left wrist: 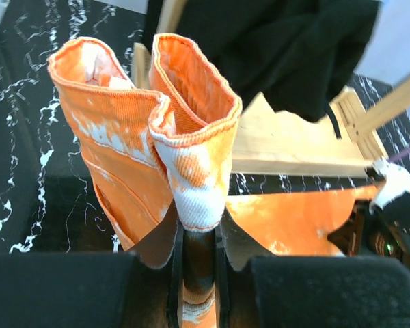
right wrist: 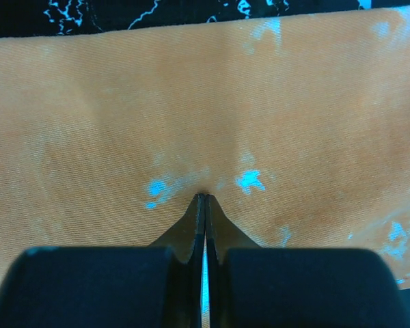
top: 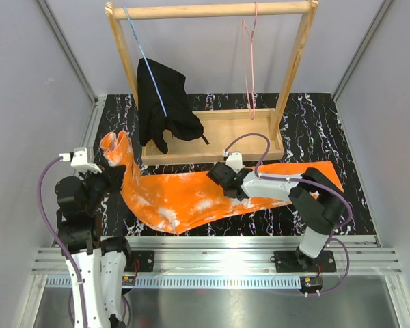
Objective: Place the trousers on the hanger
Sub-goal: Fold the trousers
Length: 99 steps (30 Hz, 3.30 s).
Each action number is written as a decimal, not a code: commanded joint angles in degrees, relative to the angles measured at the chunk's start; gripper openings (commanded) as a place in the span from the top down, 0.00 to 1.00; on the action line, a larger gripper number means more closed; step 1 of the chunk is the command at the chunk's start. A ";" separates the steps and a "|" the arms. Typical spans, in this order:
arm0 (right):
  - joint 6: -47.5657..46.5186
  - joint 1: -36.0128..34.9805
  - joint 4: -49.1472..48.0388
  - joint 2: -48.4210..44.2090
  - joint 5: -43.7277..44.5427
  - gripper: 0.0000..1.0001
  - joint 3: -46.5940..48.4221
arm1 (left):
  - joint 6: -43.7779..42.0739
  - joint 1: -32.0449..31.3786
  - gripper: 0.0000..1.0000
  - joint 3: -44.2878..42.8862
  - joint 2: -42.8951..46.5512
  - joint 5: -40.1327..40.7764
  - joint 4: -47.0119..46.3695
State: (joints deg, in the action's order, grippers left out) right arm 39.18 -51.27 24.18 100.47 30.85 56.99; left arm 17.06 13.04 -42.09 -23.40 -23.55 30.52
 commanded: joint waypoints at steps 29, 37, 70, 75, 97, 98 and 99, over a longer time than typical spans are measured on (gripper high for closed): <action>7.67 -11.67 21.25 -14.06 0.35 0.84 21.31 | -6.78 -19.19 1.00 -1.50 6.28 7.56 -0.46; 5.56 -11.75 17.39 -19.34 -3.69 0.43 25.45 | -9.15 -19.28 1.00 -10.82 -5.32 11.86 -3.62; 10.47 -10.70 9.13 -17.32 -9.93 0.09 26.16 | -5.90 -94.24 1.00 7.46 -23.44 92.71 -24.89; 14.25 -10.70 3.25 -16.97 -15.99 0.09 21.50 | -5.20 -98.37 1.00 6.84 -29.32 98.33 -27.88; 10.22 -10.61 3.49 -8.88 -15.39 0.95 22.98 | -0.67 -107.70 0.83 -0.08 -36.53 106.42 -25.84; 8.39 -10.61 4.63 -9.58 -14.60 0.96 23.68 | 1.46 -107.78 0.68 -1.67 -36.89 108.17 -22.30; 7.50 -10.61 6.04 -10.89 -13.55 0.96 25.52 | 3.05 -107.70 0.50 -3.08 -37.33 109.41 -19.22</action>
State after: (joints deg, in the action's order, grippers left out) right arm 50.83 -62.11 27.27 91.94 14.17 77.87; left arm 13.23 -93.86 -37.45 -60.31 78.74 7.97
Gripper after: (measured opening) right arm 0.135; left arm 0.379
